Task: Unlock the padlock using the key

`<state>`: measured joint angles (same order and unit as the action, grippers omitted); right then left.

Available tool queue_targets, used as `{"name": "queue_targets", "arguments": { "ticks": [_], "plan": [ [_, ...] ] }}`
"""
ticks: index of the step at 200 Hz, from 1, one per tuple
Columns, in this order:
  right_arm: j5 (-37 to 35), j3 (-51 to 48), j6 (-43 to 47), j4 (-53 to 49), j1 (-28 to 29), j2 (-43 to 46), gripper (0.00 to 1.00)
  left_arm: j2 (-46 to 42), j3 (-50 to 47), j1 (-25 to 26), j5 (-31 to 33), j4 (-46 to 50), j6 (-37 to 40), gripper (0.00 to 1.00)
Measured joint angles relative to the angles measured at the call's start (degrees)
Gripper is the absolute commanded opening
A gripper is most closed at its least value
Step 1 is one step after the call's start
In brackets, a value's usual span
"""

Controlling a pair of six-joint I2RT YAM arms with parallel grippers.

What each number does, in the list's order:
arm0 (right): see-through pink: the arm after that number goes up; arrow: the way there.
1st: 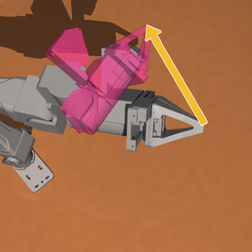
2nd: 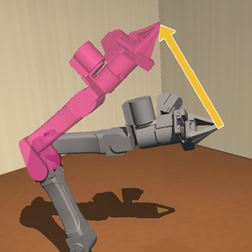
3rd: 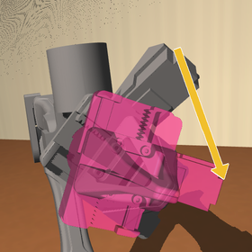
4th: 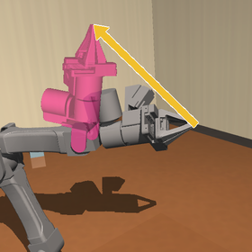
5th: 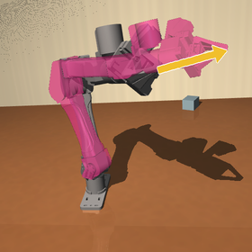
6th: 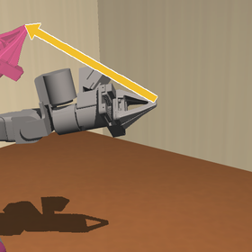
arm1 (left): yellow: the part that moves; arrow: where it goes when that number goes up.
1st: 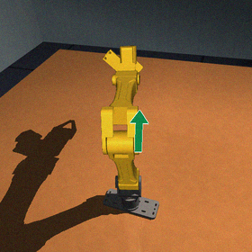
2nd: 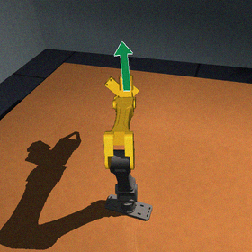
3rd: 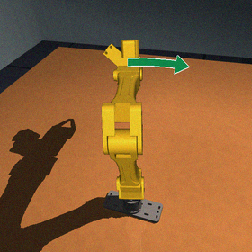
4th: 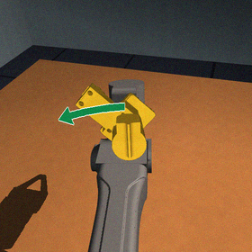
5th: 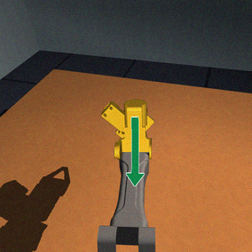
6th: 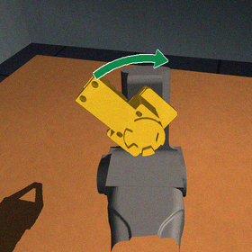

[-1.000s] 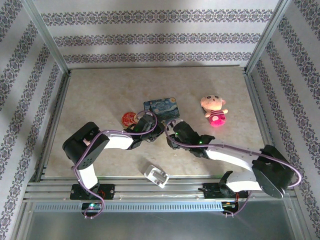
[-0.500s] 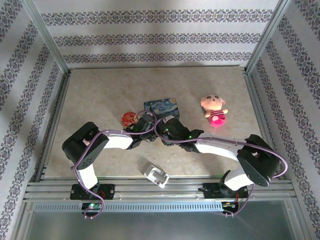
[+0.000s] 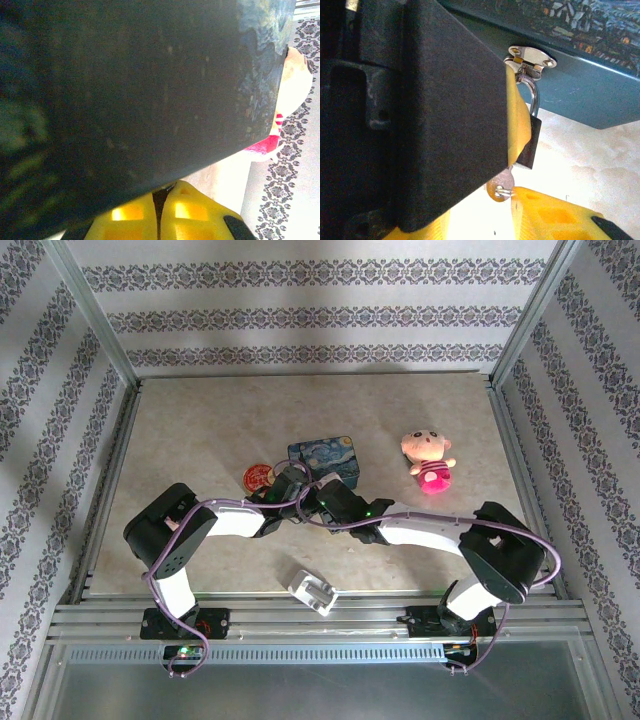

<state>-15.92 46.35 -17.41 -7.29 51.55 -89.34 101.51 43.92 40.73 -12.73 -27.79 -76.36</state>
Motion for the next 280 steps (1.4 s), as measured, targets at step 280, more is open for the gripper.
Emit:
{"name": "queue_targets", "arguments": {
  "ticks": [280],
  "plan": [
    [8.57, -2.89, -5.11, 8.92, -6.78, -1.27, 0.0, 0.87, 0.68, -1.36, -0.85, 0.39, 1.31, 0.0]
  ]
}}
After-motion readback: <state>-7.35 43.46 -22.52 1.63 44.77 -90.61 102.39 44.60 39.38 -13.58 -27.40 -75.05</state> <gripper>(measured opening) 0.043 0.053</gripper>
